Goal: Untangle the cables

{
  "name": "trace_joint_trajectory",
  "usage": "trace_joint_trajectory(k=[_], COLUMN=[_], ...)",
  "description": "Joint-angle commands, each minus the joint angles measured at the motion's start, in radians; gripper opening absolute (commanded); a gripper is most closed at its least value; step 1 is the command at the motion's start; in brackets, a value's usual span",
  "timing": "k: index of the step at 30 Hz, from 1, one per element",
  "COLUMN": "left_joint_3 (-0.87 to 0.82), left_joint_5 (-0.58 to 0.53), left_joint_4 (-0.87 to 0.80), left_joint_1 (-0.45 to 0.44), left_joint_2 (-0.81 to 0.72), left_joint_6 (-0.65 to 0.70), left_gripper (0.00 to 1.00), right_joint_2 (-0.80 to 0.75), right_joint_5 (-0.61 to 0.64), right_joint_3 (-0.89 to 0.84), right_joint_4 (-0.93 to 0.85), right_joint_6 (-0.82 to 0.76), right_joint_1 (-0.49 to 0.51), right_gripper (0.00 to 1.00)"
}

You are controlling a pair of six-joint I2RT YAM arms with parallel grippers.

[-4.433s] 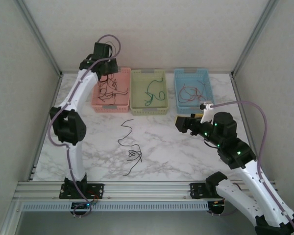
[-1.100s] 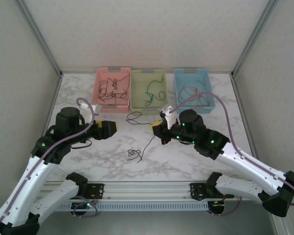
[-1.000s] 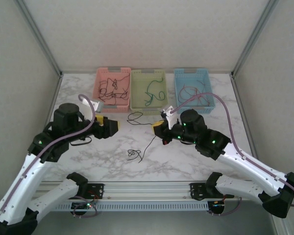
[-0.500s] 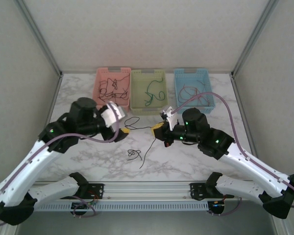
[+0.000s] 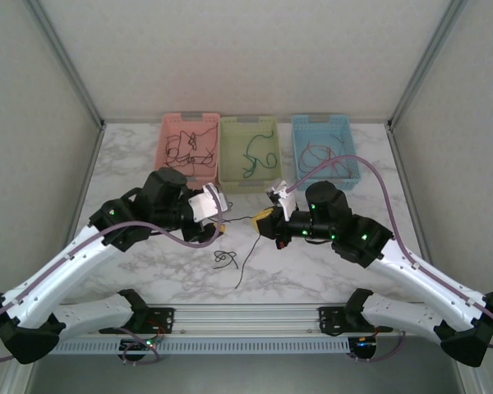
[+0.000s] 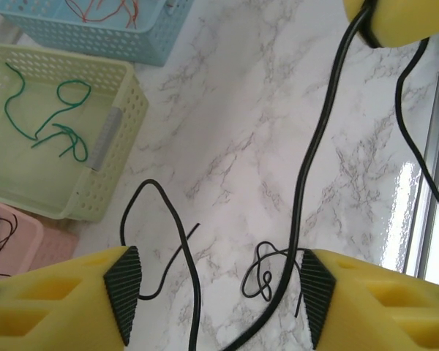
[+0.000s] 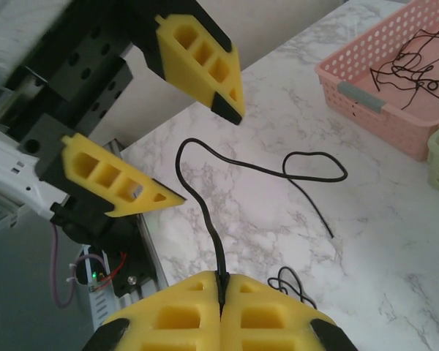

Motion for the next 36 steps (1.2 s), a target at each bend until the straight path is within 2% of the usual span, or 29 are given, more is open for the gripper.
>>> trace_joint_trajectory(k=[1, 7, 15, 22, 24, 26, 27, 28, 32, 36], left_joint_3=[-0.001, -0.008, -0.008, 0.032, 0.048, 0.094, 0.121, 0.149, 0.203, 0.246], left_joint_5=[-0.013, -0.031, -0.05, -0.089, -0.12, -0.176, -0.217, -0.274, -0.44, -0.462], left_joint_4=[-0.002, 0.012, 0.014, 0.022, 0.029, 0.006, -0.004, -0.017, -0.042, -0.07], left_joint_1=[-0.011, -0.012, -0.012, -0.011, -0.01, -0.01, -0.008, -0.005, 0.006, 0.021], left_joint_2=[0.011, 0.002, -0.017, -0.02, -0.021, -0.021, -0.02, -0.017, 0.009, 0.057], left_joint_6=[0.002, -0.004, -0.021, -0.127, -0.169, -0.23, -0.267, -0.309, -0.431, -0.525], left_gripper=[0.56, 0.38, 0.0, 0.0, 0.0, 0.0, 0.0, 0.0, 0.0, 0.0], right_joint_2=[0.003, 0.007, 0.006, -0.001, -0.003, -0.006, -0.008, -0.012, -0.053, -0.067], right_joint_5=[-0.034, -0.035, -0.021, 0.016, 0.023, 0.031, 0.034, 0.036, 0.065, 0.092], right_joint_3=[0.047, 0.051, 0.066, 0.059, 0.055, 0.051, 0.05, 0.047, 0.019, 0.008], right_joint_4=[-0.016, -0.014, -0.019, -0.024, -0.023, -0.026, -0.026, -0.025, -0.003, -0.002], right_joint_6=[-0.001, -0.001, 0.001, 0.007, 0.009, 0.013, 0.014, 0.016, 0.02, 0.02], right_joint_1=[-0.004, -0.004, -0.004, -0.004, -0.004, -0.005, -0.004, -0.005, -0.005, -0.004], right_gripper=[0.0, 0.0, 0.0, 0.01, 0.13, 0.43, 0.53, 0.58, 0.66, 0.68])
